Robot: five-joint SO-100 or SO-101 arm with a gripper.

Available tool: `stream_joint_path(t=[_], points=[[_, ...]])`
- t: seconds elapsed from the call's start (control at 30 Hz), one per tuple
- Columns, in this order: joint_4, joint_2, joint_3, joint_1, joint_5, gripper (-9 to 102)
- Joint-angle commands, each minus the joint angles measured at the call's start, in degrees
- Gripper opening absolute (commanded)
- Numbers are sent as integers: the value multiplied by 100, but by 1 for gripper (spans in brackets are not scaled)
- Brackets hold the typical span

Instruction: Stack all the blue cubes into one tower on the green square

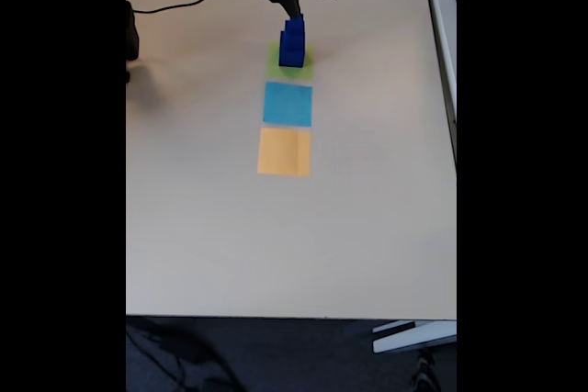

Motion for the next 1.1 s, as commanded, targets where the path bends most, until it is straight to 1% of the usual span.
stream_joint_path(t=[0.0,0.93,1.07], points=[[-132,483,-35,-62,-44,4],[-246,527,132,-70,-53,4],[-246,527,132,-79,-44,5]])
